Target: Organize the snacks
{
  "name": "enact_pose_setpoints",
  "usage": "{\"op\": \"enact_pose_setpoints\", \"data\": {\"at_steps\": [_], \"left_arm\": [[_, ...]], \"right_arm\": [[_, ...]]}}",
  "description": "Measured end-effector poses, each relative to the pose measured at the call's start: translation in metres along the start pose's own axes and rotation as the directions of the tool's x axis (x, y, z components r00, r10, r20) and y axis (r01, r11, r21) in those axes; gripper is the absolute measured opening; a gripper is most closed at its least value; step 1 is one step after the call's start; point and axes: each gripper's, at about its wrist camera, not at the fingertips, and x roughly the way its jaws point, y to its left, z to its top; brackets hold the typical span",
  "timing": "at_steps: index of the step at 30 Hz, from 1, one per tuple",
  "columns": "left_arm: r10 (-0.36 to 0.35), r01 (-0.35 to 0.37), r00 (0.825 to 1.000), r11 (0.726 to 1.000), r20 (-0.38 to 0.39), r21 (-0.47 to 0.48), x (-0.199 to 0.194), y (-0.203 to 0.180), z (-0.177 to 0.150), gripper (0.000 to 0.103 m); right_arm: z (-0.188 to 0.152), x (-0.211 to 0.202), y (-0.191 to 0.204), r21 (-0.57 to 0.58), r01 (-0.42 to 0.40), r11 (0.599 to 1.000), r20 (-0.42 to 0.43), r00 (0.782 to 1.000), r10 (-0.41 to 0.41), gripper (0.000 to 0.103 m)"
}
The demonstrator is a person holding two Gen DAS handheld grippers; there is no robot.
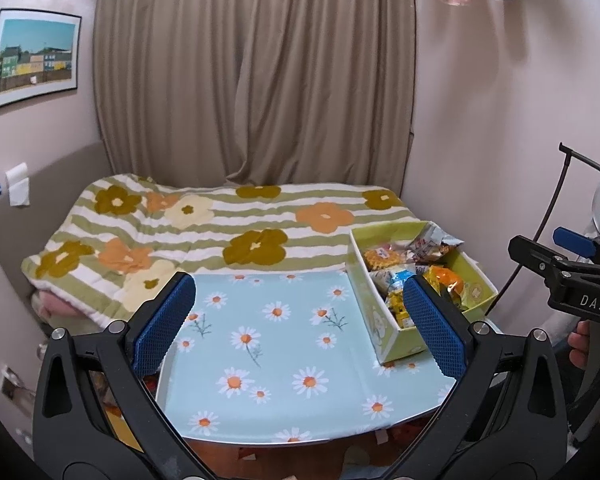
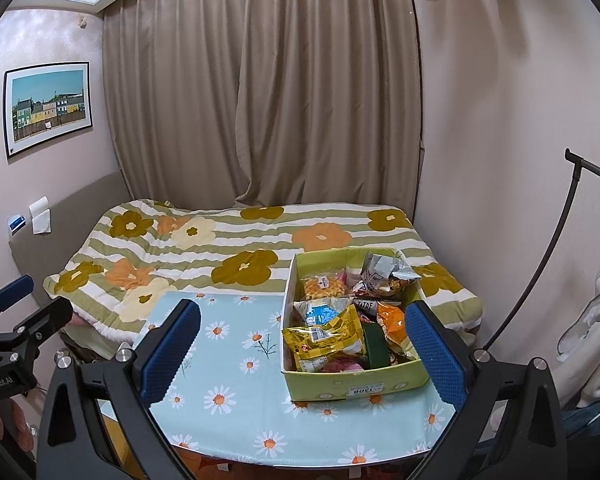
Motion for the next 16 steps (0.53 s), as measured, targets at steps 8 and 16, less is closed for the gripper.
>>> {"op": "enact_pose_setpoints", "data": {"at_steps": [8, 16], "left_arm": [[-0.002, 0.002, 1.000, 1.000, 0.022, -0.008, -0.005, 0.000, 0.000, 0.103], [-0.002, 0.002, 0.998, 1.000, 0.064, -0.005, -0.003, 0.000, -0.014, 0.103]], "right_arm": [[0.000, 0.001, 0.002, -0.005, 0.004, 1.000, -0.006, 1.000, -0.004, 0.102], [-0.004, 0.004, 0.018, -0.014, 0.016, 1.000, -0.033, 0.999, -0.017, 0.102]]}}
